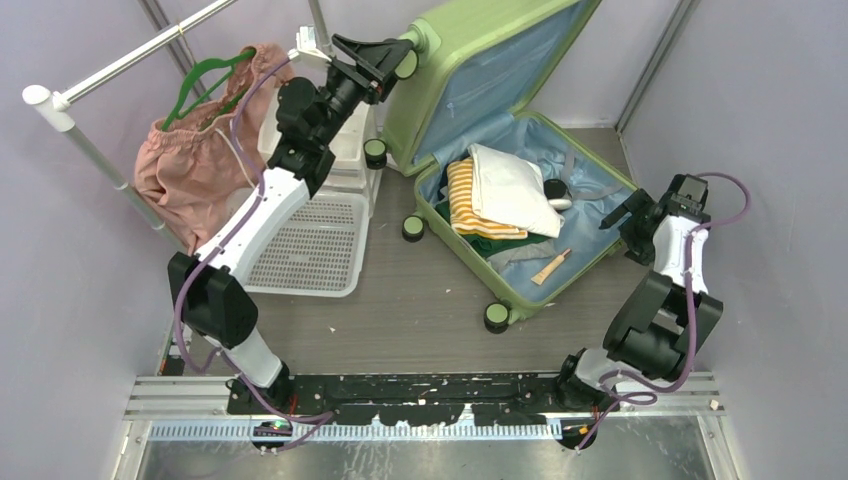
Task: Open, take out, and arrange the luggage
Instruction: Open the luggage at the center of the board.
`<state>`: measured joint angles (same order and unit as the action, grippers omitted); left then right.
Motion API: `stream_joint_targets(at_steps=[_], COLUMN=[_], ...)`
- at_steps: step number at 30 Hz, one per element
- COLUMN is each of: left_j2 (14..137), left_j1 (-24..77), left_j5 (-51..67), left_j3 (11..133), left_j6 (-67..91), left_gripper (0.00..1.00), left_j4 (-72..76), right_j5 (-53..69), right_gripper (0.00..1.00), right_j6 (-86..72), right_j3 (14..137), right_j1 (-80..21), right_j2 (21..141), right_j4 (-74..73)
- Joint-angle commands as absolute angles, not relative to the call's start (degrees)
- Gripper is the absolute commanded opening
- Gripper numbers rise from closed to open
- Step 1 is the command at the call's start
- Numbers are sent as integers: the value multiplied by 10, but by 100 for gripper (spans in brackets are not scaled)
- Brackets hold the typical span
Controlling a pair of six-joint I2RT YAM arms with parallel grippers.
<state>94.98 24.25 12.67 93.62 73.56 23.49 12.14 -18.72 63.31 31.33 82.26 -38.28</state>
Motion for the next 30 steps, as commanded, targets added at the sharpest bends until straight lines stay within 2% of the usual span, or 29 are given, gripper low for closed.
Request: stream_joint_targets(at_steps=[1, 6, 8, 11, 13, 16, 21, 30], left_j2=[979, 993, 998, 1005, 1009, 1015, 1031, 1077], left_j1=[236, 230, 227, 223, 221, 217, 213, 211], left_j5=[121, 114, 109, 108, 108, 106, 108, 139], left_j3=[951, 960, 962, 965, 966, 967, 984, 1031], left_j6=[755, 759, 762, 768, 771, 777, 784, 795], left_gripper=[0, 0, 0, 0, 0, 0, 0, 0], left_j4=[246, 251, 254, 260, 262, 266, 271, 260], right_j5=[89, 52, 44, 27, 17, 9, 11, 32], right_gripper=[83, 76, 68, 50, 34, 22, 13, 10], right_j6=[-247, -258, -265, -267, -265, -264, -266, -263], right_j3=[637, 642, 642, 640, 634, 618, 586, 544], right_j1=[301, 275, 274, 274, 275, 278, 312, 393], right_j2=[840, 874, 884, 887, 876, 850, 805, 738], right_j4=[-333, -326, -326, -327, -329, -334, -348, -374])
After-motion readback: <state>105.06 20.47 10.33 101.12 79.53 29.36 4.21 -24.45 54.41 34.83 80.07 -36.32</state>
